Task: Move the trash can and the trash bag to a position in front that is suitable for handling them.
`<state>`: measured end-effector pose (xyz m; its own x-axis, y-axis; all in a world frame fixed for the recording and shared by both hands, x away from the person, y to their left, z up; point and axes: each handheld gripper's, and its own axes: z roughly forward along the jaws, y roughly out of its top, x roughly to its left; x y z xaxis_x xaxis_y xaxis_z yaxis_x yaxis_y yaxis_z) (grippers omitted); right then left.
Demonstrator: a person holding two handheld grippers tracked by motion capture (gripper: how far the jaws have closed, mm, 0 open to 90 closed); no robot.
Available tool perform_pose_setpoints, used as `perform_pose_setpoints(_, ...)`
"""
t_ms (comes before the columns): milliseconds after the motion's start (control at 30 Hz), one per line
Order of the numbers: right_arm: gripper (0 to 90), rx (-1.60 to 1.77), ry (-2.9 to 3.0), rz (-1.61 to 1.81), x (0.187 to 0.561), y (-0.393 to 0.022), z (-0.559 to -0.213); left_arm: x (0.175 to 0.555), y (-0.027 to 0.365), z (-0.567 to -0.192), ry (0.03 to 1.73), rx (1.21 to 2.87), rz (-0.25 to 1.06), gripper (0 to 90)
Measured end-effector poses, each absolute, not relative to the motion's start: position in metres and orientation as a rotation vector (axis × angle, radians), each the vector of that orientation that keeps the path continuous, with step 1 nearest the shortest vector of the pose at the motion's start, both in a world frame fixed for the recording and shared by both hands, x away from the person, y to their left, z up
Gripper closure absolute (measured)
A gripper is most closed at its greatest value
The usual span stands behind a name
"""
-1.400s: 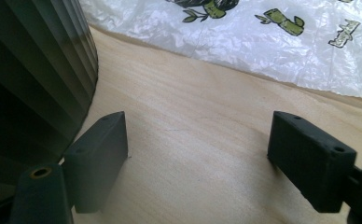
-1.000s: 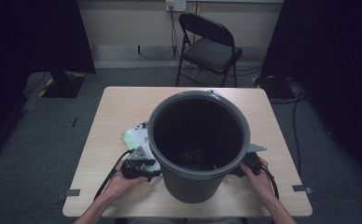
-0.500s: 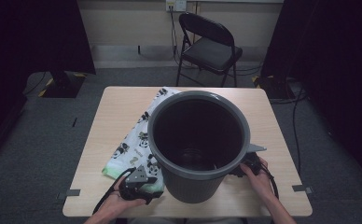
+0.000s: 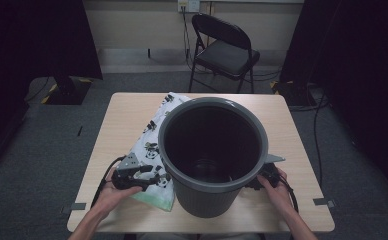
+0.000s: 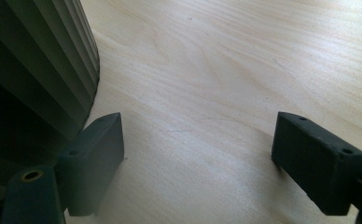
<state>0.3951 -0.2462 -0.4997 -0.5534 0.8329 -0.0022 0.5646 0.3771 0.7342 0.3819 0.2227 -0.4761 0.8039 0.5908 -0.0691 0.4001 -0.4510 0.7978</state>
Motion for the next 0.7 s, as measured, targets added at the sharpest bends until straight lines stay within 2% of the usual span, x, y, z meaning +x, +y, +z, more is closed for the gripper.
perform_pose_setpoints(133,16.0,1.216,2.27,0.991,0.395,-0.246,-0.5,0.386,0.235,-0.49,0.79,2.146,0.266,48.6)
perform_pose_setpoints(233,15.7,1.215,2.27,0.991,0.395,-0.246,-0.5,0.379,0.234,-0.493,0.773,2.212,0.248,51.6)
perform_pose_setpoints(433,15.5,1.216,2.27,0.99,0.395,-0.246,-0.5,0.361,0.224,-0.493,0.689,2.233,0.234,51.8)
perform_pose_setpoints(700,15.4,1.219,2.267,0.989,0.395,-0.246,-0.5,0.338,0.226,-0.493,0.68,2.228,0.17,50.8)
